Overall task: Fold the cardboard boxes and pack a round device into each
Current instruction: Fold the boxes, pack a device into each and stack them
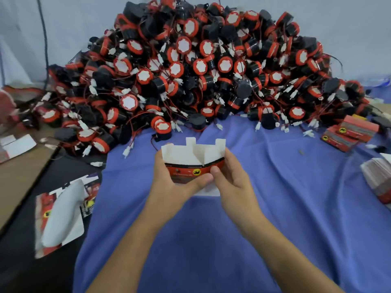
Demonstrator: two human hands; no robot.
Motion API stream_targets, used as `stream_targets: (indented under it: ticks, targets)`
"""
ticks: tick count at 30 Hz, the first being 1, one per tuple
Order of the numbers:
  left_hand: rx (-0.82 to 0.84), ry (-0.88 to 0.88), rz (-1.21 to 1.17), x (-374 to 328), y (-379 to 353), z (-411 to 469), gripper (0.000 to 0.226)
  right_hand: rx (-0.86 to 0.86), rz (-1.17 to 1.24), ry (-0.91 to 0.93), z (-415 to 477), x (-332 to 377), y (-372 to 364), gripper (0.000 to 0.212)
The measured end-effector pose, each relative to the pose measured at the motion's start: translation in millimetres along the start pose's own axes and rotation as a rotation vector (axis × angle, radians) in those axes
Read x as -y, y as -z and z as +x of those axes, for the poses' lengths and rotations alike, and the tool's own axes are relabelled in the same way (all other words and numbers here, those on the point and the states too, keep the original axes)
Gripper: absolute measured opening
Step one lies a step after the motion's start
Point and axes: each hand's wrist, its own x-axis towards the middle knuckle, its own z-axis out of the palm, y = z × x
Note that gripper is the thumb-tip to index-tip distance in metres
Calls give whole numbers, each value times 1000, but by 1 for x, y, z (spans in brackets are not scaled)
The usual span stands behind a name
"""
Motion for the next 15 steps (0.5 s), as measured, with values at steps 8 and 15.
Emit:
stream_targets:
  ticks: [8, 15]
  targets:
    - [210, -22, -91, 3, 8, -6, 88, 228, 111, 46, -13, 9, -15, 45]
    - [240, 4, 43, -2, 43, -6, 85, 198, 199, -67, -9, 6, -2, 59]
